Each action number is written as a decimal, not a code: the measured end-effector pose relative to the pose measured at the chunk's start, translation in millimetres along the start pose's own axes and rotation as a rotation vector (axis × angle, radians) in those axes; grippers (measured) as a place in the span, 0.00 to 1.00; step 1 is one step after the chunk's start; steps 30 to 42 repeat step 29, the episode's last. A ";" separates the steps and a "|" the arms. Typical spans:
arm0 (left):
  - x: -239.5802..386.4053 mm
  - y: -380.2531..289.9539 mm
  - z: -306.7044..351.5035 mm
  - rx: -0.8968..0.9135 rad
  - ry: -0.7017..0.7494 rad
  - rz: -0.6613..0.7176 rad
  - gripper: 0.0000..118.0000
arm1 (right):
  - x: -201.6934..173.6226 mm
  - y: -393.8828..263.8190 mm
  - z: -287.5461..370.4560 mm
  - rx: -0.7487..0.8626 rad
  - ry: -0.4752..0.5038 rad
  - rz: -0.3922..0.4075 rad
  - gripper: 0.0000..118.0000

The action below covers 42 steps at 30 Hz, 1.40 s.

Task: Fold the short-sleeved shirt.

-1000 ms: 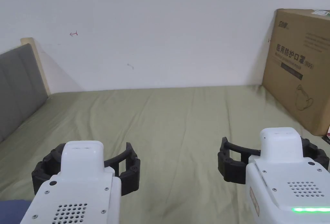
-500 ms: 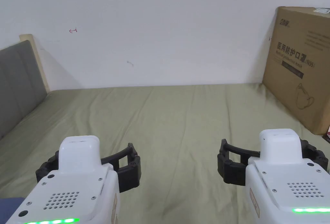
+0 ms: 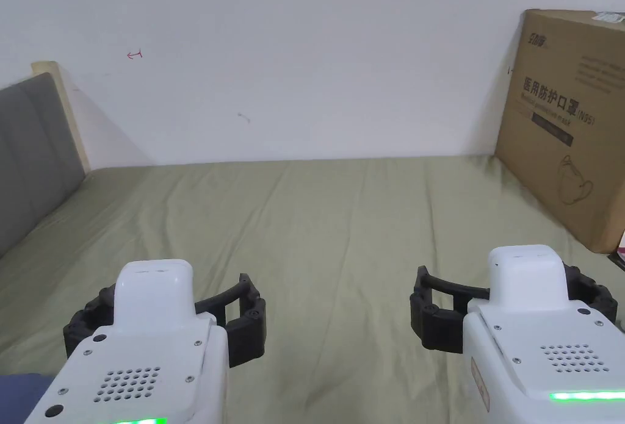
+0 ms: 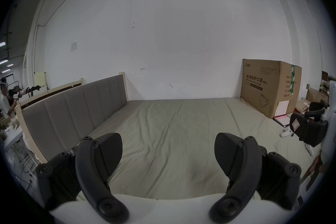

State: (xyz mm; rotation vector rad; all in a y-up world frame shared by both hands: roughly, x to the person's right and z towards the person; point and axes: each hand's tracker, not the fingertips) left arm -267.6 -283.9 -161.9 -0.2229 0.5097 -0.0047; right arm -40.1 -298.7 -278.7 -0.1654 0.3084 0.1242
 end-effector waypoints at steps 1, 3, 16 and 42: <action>-0.8 -0.1 0.1 0.004 -0.008 -0.003 0.90 | 0.2 0.0 -0.1 0.000 0.001 -0.002 0.98; 1.5 2.2 1.0 0.012 -0.003 -0.010 0.90 | 1.0 -0.3 -0.7 0.000 0.001 -0.002 0.98; 9.1 0.2 -0.5 0.032 -0.080 -0.032 0.90 | 3.2 -2.1 -0.7 -0.008 -0.005 0.002 0.98; 6.4 4.2 1.6 0.048 -0.098 -0.014 0.91 | 5.2 -3.0 -0.9 -0.015 -0.009 -0.007 0.98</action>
